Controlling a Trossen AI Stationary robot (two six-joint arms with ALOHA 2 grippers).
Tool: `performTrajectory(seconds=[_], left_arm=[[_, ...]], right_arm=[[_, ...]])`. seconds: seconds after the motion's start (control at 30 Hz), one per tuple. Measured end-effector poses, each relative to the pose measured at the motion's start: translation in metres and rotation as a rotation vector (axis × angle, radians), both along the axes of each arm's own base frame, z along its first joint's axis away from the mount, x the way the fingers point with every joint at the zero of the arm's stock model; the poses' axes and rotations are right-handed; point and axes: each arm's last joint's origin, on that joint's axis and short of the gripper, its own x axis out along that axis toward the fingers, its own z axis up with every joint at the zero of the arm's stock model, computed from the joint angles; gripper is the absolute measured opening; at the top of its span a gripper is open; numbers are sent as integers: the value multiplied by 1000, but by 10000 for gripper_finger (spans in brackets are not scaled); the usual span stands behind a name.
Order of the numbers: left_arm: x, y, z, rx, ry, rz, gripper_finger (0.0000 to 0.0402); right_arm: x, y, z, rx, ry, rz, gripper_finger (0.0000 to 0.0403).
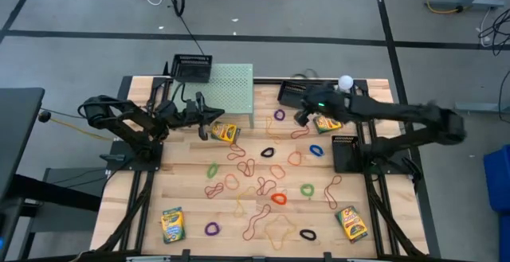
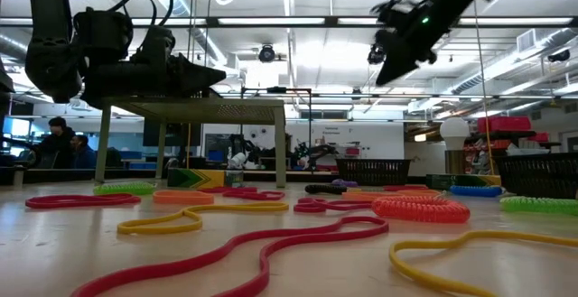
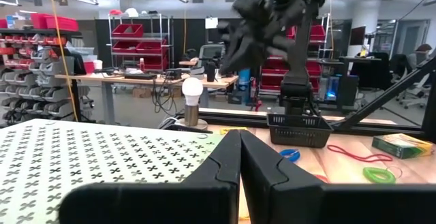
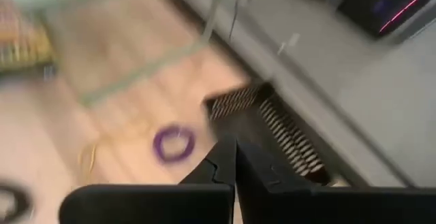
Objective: Pick & Place Office Desk Supplies
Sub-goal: Put the top black bin on the shelf
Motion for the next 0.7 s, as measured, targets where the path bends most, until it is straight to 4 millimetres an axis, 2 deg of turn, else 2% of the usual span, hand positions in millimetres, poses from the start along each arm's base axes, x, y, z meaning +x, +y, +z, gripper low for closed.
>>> performTrajectory(seconds=[0.1,0.2,0.33,0.47,0.7], left_arm=[[0,0,0,-1,1,0,8],[0,0,0,-1,1,-1,8],[0,0,0,-21,-7,-5,8],[0,0,0,-4,1,-1,8],[4,2,3,-2,-8,-1,8]], right_arm=[[18,-11,-12,100,121,29,15],[31,-21,-27,130,230,47,47],[38,-33,-48,191,296,93,101],[41,-47,-64,178,351,58,138],[44,-64,-91,149,470,67,141]])
